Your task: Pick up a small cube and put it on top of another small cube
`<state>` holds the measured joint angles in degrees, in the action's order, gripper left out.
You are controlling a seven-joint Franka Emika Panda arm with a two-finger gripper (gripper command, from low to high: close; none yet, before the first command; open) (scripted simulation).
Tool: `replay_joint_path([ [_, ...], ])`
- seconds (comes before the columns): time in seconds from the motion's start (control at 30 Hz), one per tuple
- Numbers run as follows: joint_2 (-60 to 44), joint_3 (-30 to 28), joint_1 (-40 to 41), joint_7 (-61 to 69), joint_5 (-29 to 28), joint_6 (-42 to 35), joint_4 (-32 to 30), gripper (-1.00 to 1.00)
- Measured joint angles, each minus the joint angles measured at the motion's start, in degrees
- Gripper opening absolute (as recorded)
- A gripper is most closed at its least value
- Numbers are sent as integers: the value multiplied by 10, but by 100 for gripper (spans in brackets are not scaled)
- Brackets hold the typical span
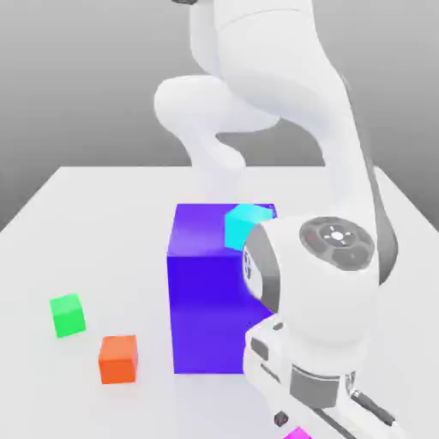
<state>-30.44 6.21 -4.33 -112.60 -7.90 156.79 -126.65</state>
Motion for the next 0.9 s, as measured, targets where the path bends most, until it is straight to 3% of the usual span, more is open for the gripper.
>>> replay_joint_path([
  [0.17, -4, -1, -1, -1, -1, 4, 1, -100],
  [0.33, 81, 7, 19, 28, 21, -55, -25, -100],
  [0.9, 327, -154, 342, 461, 49, -40, -282, -100],
])
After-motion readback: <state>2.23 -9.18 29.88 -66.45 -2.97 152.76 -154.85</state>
